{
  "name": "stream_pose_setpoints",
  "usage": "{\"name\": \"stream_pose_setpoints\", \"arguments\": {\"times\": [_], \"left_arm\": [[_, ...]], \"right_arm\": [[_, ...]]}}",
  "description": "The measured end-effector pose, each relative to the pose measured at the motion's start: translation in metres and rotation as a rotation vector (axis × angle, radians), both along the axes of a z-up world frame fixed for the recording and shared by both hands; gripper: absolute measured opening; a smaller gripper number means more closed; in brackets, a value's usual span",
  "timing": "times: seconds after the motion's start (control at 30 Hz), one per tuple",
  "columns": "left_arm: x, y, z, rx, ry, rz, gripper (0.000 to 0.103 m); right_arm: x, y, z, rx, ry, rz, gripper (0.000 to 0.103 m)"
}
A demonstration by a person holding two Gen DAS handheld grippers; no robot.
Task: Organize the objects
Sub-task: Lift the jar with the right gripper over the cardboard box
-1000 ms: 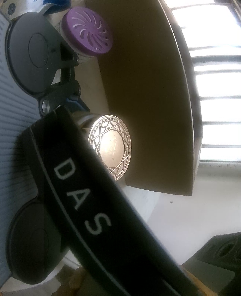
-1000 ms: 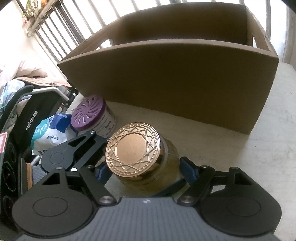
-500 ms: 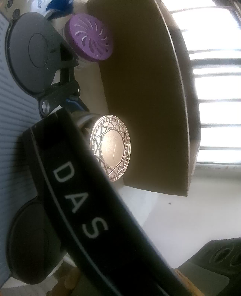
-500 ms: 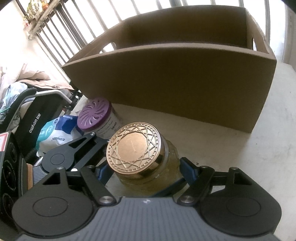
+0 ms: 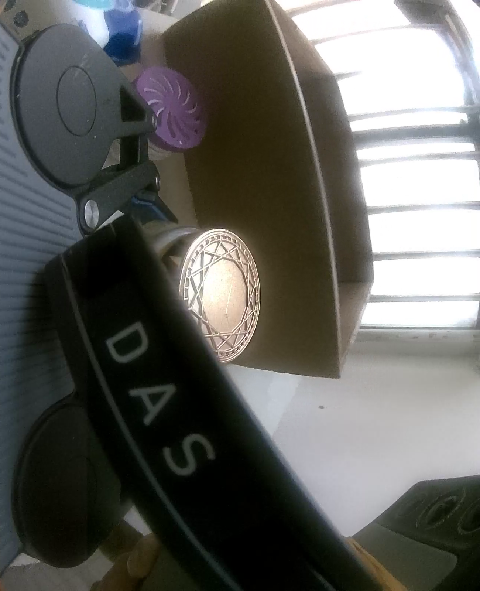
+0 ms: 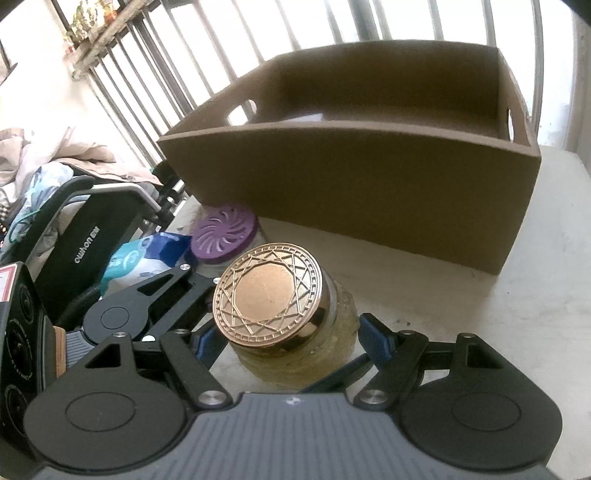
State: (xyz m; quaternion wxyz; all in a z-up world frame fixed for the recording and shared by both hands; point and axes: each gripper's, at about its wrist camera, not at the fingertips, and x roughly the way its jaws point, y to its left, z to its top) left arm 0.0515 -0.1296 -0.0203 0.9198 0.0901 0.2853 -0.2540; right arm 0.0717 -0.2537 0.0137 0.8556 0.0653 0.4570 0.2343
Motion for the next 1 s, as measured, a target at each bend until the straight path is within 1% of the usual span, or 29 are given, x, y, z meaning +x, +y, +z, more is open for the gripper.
{"name": "stream_pose_setpoints", "arguments": {"times": [0.13, 0.17, 0.57, 0.7, 0.9, 0.93, 0.97, 1.0], "left_arm": [[-0.01, -0.001, 0.009, -0.002, -0.018, 0.007, 0.076], [-0.029, 0.005, 0.014, -0.004, -0.023, 0.009, 0.076], [-0.055, 0.006, 0.047, 0.003, -0.068, 0.031, 0.076], [-0.055, 0.003, 0.062, 0.005, -0.083, 0.032, 0.076], [-0.045, -0.004, 0.087, 0.017, -0.105, 0.034, 0.076], [-0.042, -0.004, 0.091, 0.019, -0.104, 0.035, 0.076], [-0.027, -0.003, 0.097, 0.019, -0.101, 0.034, 0.076], [-0.027, -0.002, 0.098, 0.02, -0.098, 0.034, 0.076]], "right_arm": [[-0.01, 0.002, 0.009, -0.002, -0.021, 0.006, 0.08], [-0.012, 0.003, 0.01, -0.002, -0.025, 0.008, 0.08], [-0.032, 0.007, 0.046, -0.006, -0.063, 0.03, 0.08], [-0.032, 0.005, 0.062, -0.007, -0.078, 0.035, 0.08], [-0.022, 0.001, 0.084, 0.003, -0.098, 0.038, 0.08], [-0.018, 0.001, 0.088, 0.007, -0.096, 0.038, 0.08], [-0.014, 0.001, 0.09, 0.008, -0.093, 0.038, 0.08], [-0.011, 0.0, 0.092, 0.009, -0.091, 0.039, 0.08]]}}
